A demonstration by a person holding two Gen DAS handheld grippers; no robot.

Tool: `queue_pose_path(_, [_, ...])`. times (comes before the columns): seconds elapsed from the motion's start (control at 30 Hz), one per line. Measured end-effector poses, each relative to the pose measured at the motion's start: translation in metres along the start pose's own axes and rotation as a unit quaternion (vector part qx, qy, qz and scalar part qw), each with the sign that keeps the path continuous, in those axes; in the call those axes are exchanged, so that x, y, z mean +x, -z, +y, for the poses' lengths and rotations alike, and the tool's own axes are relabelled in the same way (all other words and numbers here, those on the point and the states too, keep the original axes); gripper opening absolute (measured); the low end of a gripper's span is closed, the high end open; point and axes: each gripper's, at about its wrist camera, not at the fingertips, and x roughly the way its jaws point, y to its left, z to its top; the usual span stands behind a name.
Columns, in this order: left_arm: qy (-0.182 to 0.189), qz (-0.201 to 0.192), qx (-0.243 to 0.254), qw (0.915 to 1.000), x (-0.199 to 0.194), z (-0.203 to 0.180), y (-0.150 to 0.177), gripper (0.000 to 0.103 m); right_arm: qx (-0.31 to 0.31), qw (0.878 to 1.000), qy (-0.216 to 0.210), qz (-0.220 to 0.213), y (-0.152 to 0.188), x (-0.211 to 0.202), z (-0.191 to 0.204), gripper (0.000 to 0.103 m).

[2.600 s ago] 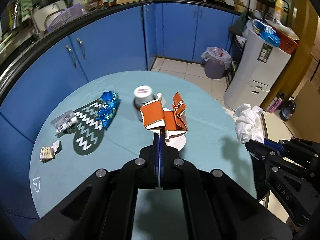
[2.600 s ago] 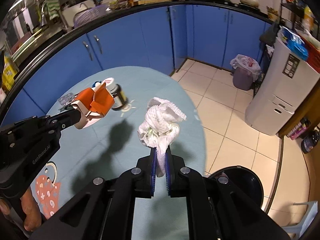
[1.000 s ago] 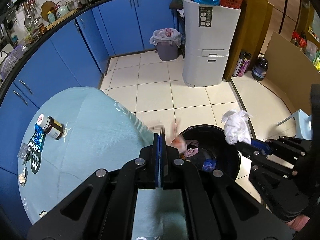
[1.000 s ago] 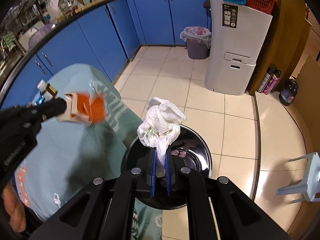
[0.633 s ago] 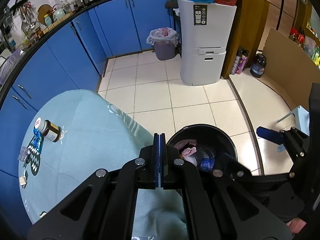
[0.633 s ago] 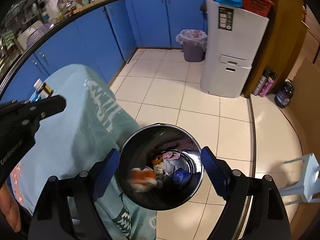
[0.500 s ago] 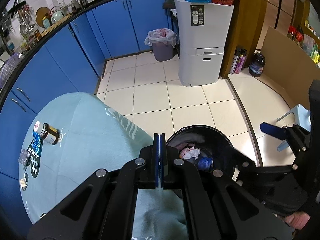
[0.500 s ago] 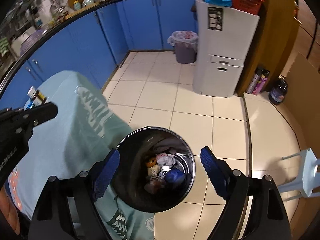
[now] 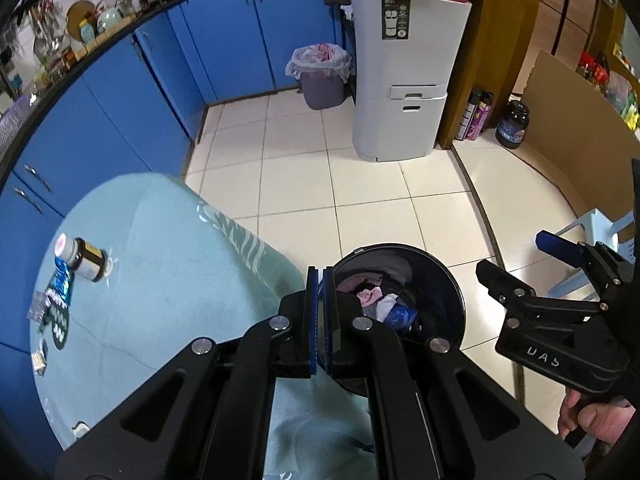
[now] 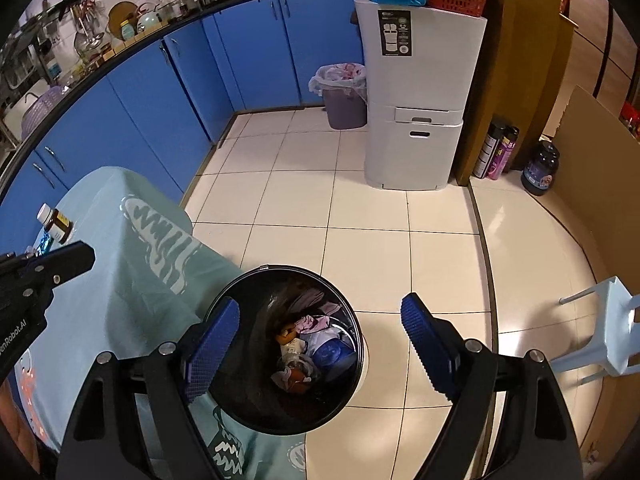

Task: Collect trash
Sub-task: 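Move both open tools back over the table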

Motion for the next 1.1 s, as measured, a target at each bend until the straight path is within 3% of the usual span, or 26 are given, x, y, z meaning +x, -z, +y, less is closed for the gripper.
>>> queue_pose_path(0.33, [-0.007,0.009,-0.083,0.9965,-0.005,0.052,0.006,0.007,-0.029,0.999,-0.016,-0.009,-0.008,-0.006,0.032,0.081])
queue_pose_path(0.43, [-0.012,0.006,-0.104,0.9945,-0.008,0.072,0.014,0.007,-0.051,0.998,-0.029,-0.015,-0.013,-0.008,0.056,0.081])
queue_pose_path(0.57, [0.013,-0.023,-0.122,0.9922,-0.021,0.107,0.033,0.007,-0.086,0.995,-0.048,-0.022,-0.022,-0.008,0.101,0.082])
queue_pose_path(0.7, [0.024,-0.027,-0.126,0.9913,-0.026,0.138,0.052,0.009,-0.119,0.991,-0.063,-0.023,-0.027,-0.004,0.145,0.082])
queue_pose_path(0.77, [0.030,-0.027,-0.131,0.9905,-0.028,0.153,0.062,0.021,-0.130,0.989,-0.067,-0.024,-0.028,-0.002,0.162,0.082])
queue_pose_path(0.8, [0.041,-0.033,-0.140,0.9888,-0.030,0.165,0.070,0.044,-0.137,0.988,-0.070,-0.024,-0.029,0.000,0.174,0.082])
queue_pose_path(0.83, [0.052,-0.044,-0.144,0.9873,-0.032,0.172,0.074,0.093,-0.142,0.987,-0.073,-0.023,-0.029,0.001,0.183,0.082])
queue_pose_path(0.87, [0.075,-0.069,-0.145,0.9842,-0.038,0.181,0.080,0.096,-0.148,0.986,-0.075,-0.022,-0.030,0.002,0.192,0.082])
queue_pose_path(0.9, [0.113,-0.119,-0.148,0.9753,-0.048,0.194,0.091,0.100,-0.155,0.985,-0.078,-0.021,-0.029,0.004,0.204,0.082])
queue_pose_path(0.97, [0.140,-0.150,-0.147,0.9677,-0.058,0.214,0.104,0.100,-0.168,0.982,-0.080,-0.018,-0.028,0.008,0.225,0.082])
queue_pose_path(1.1, [0.028,-0.132,-0.165,0.9770,-0.059,0.252,0.115,0.100,-0.192,0.977,-0.089,-0.016,-0.030,0.017,0.269,0.082])
